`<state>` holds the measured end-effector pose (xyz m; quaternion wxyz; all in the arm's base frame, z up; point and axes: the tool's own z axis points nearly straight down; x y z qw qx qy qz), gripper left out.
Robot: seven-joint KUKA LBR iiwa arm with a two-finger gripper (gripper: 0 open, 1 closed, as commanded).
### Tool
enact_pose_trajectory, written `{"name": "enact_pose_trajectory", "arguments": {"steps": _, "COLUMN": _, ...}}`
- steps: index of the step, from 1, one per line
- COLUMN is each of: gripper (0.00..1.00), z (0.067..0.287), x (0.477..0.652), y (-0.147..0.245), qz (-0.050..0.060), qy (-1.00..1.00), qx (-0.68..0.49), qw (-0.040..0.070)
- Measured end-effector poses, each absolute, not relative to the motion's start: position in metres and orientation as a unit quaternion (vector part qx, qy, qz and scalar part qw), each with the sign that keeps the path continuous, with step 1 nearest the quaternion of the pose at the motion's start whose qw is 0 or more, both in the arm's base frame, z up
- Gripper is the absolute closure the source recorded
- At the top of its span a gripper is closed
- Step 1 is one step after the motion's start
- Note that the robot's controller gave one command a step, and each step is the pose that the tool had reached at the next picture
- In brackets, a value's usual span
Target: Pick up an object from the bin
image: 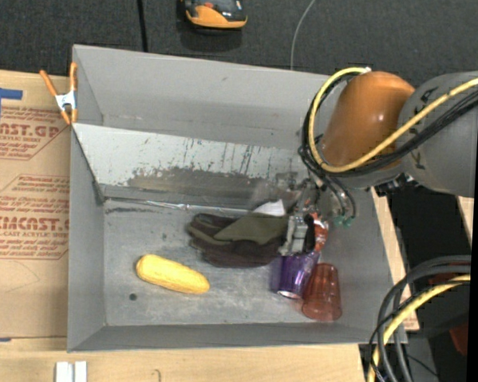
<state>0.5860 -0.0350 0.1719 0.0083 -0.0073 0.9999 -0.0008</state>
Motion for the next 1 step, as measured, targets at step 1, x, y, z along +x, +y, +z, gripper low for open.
{"name": "enact_pose_trajectory", "arguments": {"steps": 1, "gripper": 0.00, "z": 0.1137, "x": 0.5830, "y": -0.0266, "qz": 0.000, "qy": 0.999, "qx": 0.046, "qw": 0.002}}
